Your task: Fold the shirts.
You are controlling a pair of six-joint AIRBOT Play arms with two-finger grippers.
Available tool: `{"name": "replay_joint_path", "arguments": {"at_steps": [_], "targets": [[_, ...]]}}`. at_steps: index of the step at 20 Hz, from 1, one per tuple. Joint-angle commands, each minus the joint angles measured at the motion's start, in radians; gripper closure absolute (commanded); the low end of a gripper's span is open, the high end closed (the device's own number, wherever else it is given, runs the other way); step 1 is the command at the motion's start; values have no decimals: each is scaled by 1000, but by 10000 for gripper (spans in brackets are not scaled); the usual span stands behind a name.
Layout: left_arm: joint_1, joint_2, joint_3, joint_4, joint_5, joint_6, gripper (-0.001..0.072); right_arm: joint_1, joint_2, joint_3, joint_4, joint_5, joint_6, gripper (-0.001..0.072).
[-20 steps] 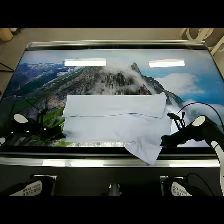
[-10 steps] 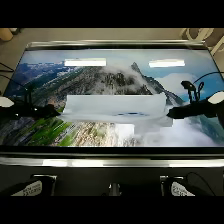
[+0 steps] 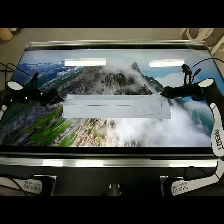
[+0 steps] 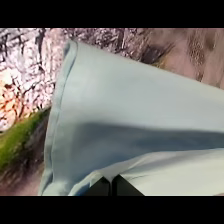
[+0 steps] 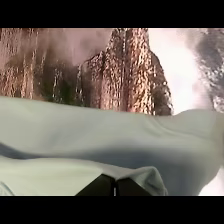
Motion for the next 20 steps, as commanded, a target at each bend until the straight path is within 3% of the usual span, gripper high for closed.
{"name": "replay_joint_path", "arguments": {"at_steps": [1,2,3,4,5,6,10,15,20], "targets": [[1,-100,48,-11,7,-28,686,10,-93,36,18,-49,5,698],[1,-116,48,-11,7,-50,684,10,-101,36,16,-42,4,697],[0,-125,48,-14,6,-57,621,10,-103,36,17,-35,0,658],[1,-126,49,-23,-2,-56,375,7,-100,37,18,-26,-3,464],[7,-121,60,-23,-20,-56,142,0,-89,43,14,4,-42,200],[14,-115,78,-21,-45,-48,140,-14,-75,56,1,52,-92,27],[32,-23,139,-21,-99,-48,171,-109,-55,103,-240,240,-58,-3],[1,139,141,-21,-95,-36,172,-143,-120,103,-202,379,-59,-4],[-106,222,140,-21,-94,-37,173,-85,-204,103,-87,359,-4,-2]]}}
